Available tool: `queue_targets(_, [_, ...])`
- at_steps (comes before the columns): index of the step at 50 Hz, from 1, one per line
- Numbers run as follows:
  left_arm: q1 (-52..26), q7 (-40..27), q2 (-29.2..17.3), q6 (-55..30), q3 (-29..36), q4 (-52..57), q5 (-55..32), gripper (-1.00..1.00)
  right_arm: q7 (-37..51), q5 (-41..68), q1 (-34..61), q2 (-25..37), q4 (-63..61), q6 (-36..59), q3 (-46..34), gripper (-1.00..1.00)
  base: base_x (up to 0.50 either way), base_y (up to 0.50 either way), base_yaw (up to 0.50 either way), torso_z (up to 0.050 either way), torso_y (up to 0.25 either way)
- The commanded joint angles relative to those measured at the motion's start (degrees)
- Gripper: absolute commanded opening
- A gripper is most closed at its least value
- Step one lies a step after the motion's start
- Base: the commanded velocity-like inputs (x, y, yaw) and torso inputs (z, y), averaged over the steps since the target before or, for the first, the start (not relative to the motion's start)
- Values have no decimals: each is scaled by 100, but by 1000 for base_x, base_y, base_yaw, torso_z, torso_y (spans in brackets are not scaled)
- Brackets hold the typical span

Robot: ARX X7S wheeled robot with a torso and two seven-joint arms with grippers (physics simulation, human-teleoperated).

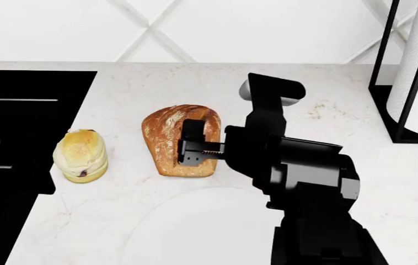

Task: Place the pastries on the plates.

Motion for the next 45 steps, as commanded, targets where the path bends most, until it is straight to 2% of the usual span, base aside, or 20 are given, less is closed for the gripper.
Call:
queue_targets(1, [-191, 49, -27, 157, 59, -353, 12, 100, -33, 59, 24, -14, 38, 11, -60, 100, 0, 0, 0, 0, 0])
queue_targets(4, [-163, 174, 26, 336, -140, -362, -184, 100, -48, 14, 83, -11, 38, 5, -2, 100, 0, 0, 0, 0, 0])
queue_targets(15, [-265, 282, -101, 471, 22, -385, -129, 100, 153, 629, 189, -16, 38, -103, -614, 100, 0, 0, 0, 0, 0])
queue_targets(26, [-423, 340, -146, 622, 61, -645, -117, 100, 293, 734, 231, -15, 38, -201, -696, 100, 0, 0, 0, 0, 0])
queue_targets(34, [-674, 480, -150, 1140, 236, -1321, 60, 100, 405, 989, 232, -17, 38, -282, -914, 100, 0, 0, 0, 0, 0])
queue_targets(45, [-885, 560, -117, 1518, 307, -1814, 123, 100, 420, 1064, 246, -17, 38, -308, -976, 100, 0, 0, 0, 7, -156])
